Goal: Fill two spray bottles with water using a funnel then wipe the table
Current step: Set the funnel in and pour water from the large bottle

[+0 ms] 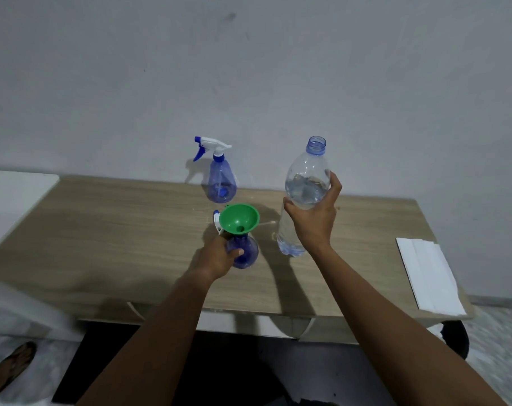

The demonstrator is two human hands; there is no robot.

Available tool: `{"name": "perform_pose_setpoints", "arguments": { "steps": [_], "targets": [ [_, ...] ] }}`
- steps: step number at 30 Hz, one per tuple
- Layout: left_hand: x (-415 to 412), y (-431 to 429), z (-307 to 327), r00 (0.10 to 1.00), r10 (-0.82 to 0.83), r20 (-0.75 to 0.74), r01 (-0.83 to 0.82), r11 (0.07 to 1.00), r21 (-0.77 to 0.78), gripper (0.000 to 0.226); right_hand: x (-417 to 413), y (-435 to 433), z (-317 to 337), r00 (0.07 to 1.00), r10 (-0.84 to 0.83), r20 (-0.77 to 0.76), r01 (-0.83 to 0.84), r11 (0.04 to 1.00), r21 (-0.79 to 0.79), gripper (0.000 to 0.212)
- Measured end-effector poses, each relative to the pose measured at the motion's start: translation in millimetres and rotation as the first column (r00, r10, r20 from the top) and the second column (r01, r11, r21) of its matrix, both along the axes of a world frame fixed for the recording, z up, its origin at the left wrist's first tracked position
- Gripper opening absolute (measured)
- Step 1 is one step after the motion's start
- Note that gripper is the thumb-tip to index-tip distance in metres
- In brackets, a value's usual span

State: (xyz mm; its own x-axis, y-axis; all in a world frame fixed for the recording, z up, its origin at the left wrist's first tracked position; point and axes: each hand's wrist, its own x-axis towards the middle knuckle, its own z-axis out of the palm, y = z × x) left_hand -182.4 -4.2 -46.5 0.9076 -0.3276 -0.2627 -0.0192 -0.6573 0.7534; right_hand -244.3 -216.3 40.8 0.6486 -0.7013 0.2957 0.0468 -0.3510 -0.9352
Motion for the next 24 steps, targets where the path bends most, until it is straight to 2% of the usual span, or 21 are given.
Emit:
{"name": "perform_pose_setpoints", "arguments": {
  "steps": [5,10,18,24],
  "targets": [
    [-17,-10,23,1.0,0.01,0.016,-0.01,1.0,-0.011,0.047,3,2,-2,0.999,-0.021,0.033,0.02,1.0,0.019,0.096],
    [-18,-15,20,1.0,0.014,0.008,-0.014,1.0,0.016,0.049,3,3,1,1.0,0.013,0.026,-0.014,0.999,0.044,0.105],
    [-14,-16,15,1.0,0.013,-0.019,-0.014,1.0,-0.018,0.051,-12,-5,13,0.997,0.075,0.024,-0.076,0.996,0.037,0.084],
    [-13,-15,14,1.0,-0.003,-0.017,0.003,1.0,0.006,0.051,-36,-7,44,0.98,0.196,0.02,-0.193,0.977,-0.09,0.077]
  ]
}}
